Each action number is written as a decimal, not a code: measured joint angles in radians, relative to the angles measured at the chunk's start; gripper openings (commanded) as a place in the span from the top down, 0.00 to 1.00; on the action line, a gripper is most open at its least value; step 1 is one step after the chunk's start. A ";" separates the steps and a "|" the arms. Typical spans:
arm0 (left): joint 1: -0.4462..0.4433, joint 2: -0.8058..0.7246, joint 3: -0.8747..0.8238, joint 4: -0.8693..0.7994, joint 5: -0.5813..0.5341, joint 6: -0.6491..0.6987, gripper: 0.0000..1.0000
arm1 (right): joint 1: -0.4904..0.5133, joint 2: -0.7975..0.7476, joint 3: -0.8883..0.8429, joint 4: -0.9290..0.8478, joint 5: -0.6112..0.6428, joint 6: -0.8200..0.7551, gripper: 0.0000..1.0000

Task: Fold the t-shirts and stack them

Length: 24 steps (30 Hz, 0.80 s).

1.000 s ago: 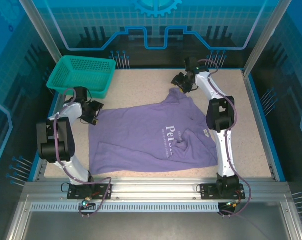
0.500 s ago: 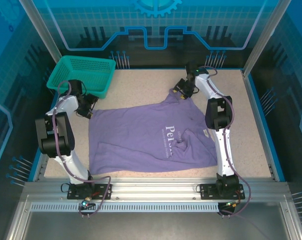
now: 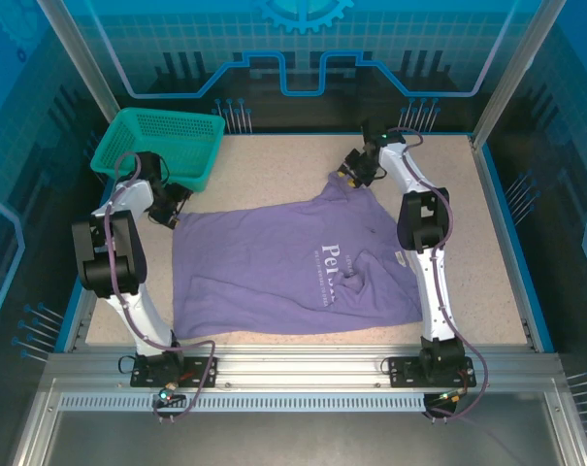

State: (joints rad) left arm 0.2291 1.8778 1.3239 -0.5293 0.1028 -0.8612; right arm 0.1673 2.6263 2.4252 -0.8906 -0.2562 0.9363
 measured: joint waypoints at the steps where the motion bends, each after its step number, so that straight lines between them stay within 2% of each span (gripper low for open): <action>1: 0.000 0.001 0.000 -0.002 -0.001 0.001 0.30 | 0.000 0.008 0.005 0.000 0.000 0.003 0.69; 8: 0.000 0.006 0.000 -0.008 -0.002 0.003 0.33 | 0.000 0.026 0.016 -0.001 -0.014 0.011 0.75; 16: 0.000 -0.007 -0.046 0.057 -0.001 -0.026 0.40 | 0.000 0.032 0.016 -0.010 -0.014 0.024 0.99; 20: 0.000 -0.066 -0.134 0.103 -0.001 -0.051 0.39 | 0.000 0.031 0.016 -0.010 -0.014 0.028 1.00; 24: 0.000 -0.093 -0.147 0.118 -0.001 -0.056 0.37 | 0.000 0.031 0.016 -0.009 -0.014 0.029 1.00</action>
State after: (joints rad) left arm 0.2291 1.7851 1.1770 -0.4114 0.1017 -0.9176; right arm 0.1673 2.6575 2.4413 -0.8993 -0.2699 0.9649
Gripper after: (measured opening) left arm 0.620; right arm 0.051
